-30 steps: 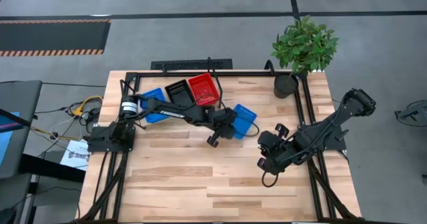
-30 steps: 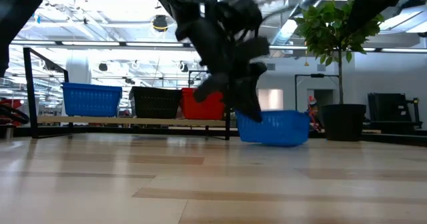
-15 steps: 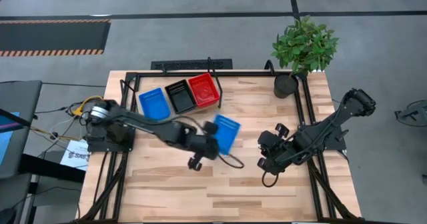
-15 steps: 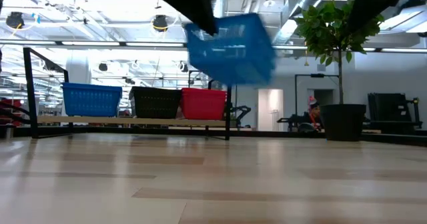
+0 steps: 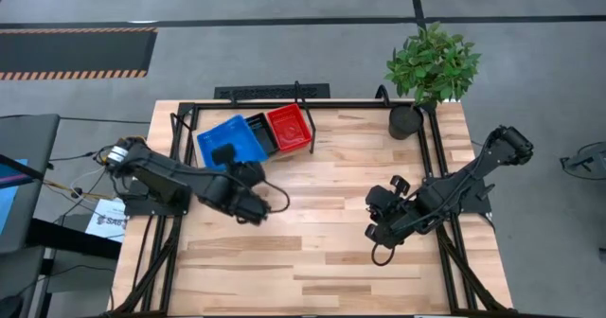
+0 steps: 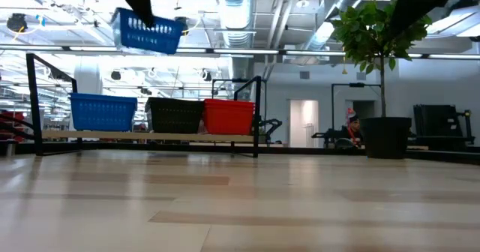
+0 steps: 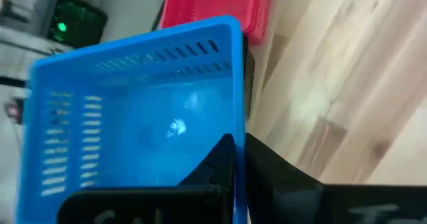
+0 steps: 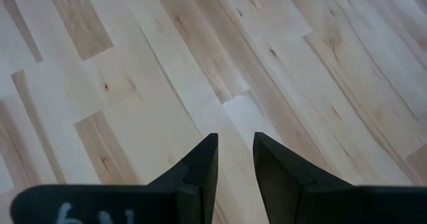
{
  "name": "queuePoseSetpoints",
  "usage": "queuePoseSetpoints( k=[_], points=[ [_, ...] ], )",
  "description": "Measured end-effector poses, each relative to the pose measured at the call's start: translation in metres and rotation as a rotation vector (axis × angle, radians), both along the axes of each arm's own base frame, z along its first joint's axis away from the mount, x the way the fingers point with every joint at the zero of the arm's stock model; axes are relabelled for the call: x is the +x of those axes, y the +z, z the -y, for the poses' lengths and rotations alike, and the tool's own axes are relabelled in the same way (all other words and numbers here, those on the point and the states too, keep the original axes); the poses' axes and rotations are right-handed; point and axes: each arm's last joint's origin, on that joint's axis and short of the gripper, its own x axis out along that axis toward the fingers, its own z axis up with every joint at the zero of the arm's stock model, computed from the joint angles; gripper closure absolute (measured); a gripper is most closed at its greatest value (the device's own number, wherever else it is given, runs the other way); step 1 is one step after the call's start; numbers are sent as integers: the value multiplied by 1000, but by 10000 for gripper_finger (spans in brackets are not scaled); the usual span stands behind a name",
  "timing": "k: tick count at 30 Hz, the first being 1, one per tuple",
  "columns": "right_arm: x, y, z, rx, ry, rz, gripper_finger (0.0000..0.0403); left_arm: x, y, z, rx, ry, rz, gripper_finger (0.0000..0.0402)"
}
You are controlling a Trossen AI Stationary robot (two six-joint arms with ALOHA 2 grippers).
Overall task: Stack baskets on shelf by color
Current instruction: Stack the blue bin on the blue bin on the shelf
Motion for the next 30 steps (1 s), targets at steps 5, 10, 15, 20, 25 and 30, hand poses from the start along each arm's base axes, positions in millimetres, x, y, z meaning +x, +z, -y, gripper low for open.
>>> queuePoseSetpoints(
  k=[5, 10, 15, 20, 25, 30],
  points=[
    [1, 0, -1, 5, 1, 12, 285, -10, -4, -18, -54, -40, -61, 401],
    [1, 1, -1, 9, 1, 18, 285, -49, -5, -40, -43, 1, -96, 401],
    [2, 1, 1, -14, 10, 17, 285, -88, -9, -55, -114, 21, 103, 401],
    [5, 1, 6, -17, -8, 16, 285, -105, -19, -63, -180, -55, 175, 401],
    [6, 1, 7, -16, -15, 16, 285, -106, -34, -68, -186, -91, 118, 401],
    [6, 1, 7, -15, -15, 16, 285, -107, -49, -71, -208, -75, 42, 401]
  ],
)
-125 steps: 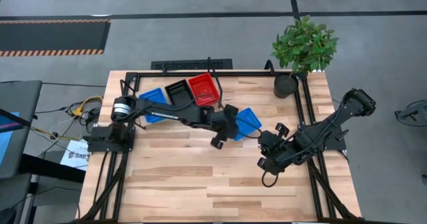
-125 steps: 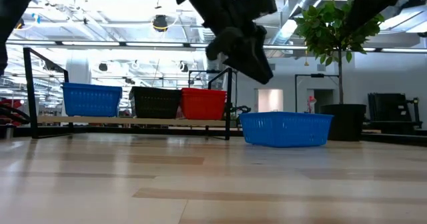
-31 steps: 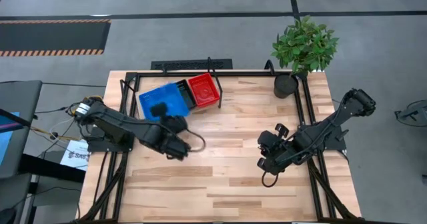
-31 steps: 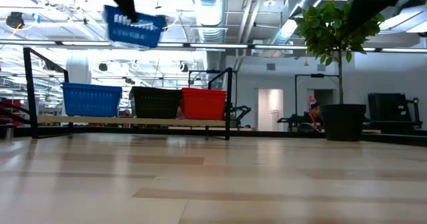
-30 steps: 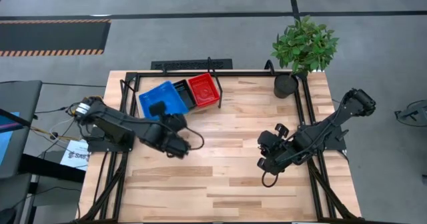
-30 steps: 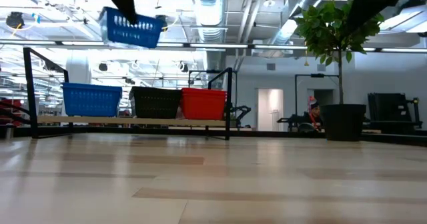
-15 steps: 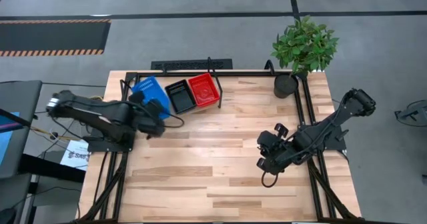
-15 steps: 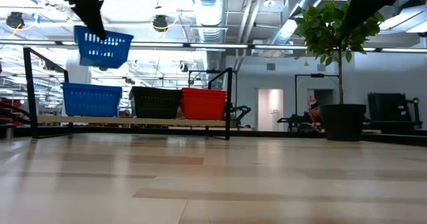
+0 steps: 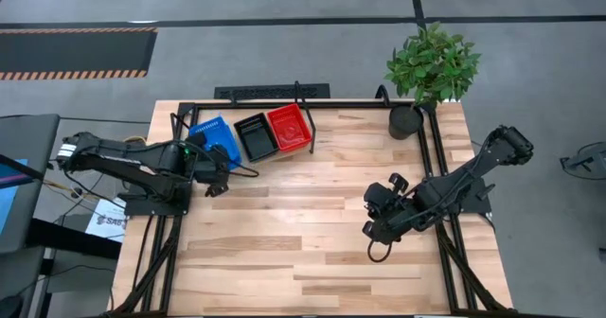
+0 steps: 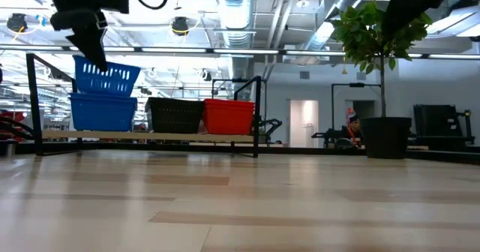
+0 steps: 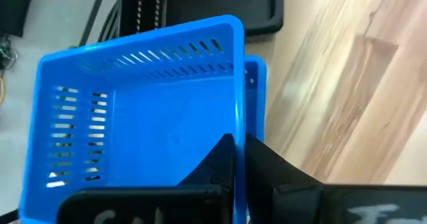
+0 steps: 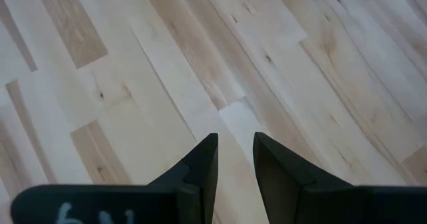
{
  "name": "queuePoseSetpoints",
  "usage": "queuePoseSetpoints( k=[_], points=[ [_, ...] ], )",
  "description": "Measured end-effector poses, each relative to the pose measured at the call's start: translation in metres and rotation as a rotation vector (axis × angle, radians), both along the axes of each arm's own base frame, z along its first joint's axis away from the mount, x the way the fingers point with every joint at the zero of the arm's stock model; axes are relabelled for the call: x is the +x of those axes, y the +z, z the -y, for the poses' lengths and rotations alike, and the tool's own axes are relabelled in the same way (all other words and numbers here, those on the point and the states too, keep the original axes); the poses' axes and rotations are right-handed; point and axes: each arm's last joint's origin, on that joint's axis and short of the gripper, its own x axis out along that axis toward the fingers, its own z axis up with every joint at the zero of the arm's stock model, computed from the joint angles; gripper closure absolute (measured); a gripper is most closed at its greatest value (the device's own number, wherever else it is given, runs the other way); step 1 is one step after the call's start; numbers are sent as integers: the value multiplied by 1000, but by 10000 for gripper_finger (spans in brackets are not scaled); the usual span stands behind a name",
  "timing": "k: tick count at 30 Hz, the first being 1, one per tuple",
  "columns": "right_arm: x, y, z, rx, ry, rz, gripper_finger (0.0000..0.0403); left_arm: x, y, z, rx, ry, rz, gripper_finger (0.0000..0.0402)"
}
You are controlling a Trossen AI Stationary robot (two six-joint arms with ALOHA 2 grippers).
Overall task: Stack baskets on shelf by color
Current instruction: Stack the blue bin on the blue bin on the shelf
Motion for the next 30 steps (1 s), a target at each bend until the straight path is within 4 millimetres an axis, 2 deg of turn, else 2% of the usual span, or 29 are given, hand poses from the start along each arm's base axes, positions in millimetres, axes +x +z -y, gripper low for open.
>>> queuePoseSetpoints(
  k=[3, 30],
  points=[
    [0, 0, 0, 0, 0, 0, 285, -2, -5, -1, 3, 3, -27, 401],
    [0, 0, -1, 1, 3, 0, 285, -1, -5, -1, 14, -34, -32, 401]
  ],
)
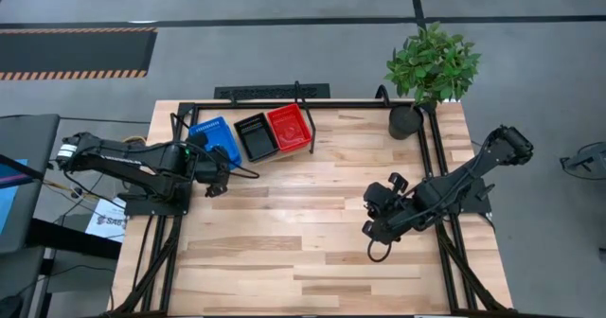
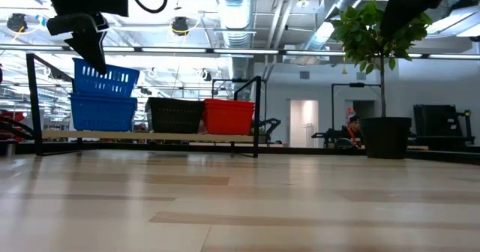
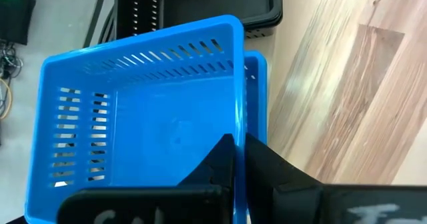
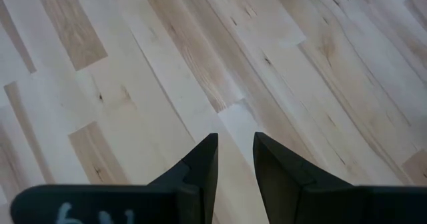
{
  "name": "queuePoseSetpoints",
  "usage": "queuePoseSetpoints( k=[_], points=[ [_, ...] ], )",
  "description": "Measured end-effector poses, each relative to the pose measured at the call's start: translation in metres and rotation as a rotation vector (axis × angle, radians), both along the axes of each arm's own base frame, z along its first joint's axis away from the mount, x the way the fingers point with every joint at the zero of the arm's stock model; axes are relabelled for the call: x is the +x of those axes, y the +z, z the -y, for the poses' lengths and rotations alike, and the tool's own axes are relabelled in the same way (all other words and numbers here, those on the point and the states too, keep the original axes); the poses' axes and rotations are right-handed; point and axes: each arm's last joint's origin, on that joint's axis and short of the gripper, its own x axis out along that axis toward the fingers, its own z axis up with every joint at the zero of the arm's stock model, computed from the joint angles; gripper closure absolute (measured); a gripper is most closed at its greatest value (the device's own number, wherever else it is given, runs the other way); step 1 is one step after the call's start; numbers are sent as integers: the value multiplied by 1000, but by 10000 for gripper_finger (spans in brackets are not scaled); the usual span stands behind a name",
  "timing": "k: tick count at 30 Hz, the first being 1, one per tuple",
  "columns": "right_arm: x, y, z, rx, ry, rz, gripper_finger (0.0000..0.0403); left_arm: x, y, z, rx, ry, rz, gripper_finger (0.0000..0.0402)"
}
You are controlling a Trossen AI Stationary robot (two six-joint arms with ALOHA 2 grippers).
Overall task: Stack baskets on shelf by color
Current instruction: Stack the blue bin on the blue bin on the shelf
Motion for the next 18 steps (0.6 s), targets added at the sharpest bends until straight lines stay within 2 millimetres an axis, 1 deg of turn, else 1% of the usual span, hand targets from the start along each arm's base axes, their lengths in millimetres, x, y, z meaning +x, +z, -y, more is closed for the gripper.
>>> queuePoseSetpoints(
  k=[18],
  points=[
    [0, 0, 0, -1, 0, 0, 285, 0, 0, 0, 9, 25, 17, 401]
  ],
)
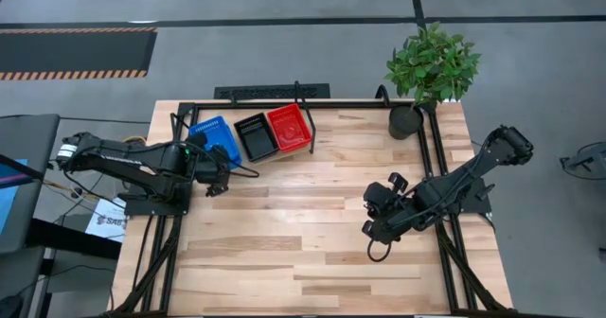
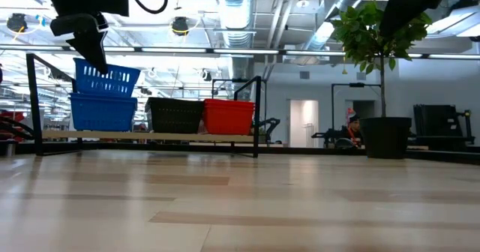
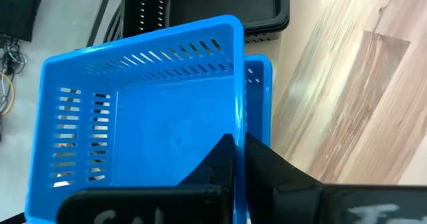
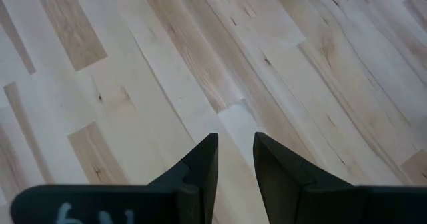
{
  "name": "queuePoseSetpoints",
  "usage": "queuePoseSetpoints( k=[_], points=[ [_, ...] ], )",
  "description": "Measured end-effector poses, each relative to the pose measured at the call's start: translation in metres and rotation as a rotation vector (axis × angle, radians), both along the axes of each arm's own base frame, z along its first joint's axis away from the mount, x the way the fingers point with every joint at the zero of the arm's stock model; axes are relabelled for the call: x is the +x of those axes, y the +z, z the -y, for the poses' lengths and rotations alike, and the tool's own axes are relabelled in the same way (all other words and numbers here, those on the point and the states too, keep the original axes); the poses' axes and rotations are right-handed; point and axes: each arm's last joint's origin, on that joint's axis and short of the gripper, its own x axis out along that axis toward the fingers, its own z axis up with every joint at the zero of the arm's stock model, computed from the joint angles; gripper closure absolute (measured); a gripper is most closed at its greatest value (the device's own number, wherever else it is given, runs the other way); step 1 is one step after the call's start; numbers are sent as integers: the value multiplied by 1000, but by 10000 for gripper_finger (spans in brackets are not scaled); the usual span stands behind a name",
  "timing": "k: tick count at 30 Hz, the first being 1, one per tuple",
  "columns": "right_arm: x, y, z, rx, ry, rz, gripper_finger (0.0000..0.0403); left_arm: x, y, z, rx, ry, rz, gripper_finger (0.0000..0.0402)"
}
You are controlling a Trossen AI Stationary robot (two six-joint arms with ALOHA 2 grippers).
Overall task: Stack baskets on shelf by color
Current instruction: Stack the blue bin on the blue bin on the shelf
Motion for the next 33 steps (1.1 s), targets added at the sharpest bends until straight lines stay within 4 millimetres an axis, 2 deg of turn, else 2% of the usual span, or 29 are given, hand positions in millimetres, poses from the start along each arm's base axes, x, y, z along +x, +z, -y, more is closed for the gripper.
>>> queuePoseSetpoints(
  k=[9, 33],
  points=[
    [0, 0, 0, 0, 0, 0, 285, -2, -17, 0, -25, 12, -28, 401],
    [0, 0, 0, -1, 1, -1, 285, 1, -17, 1, -55, 27, 14, 401]
  ],
)
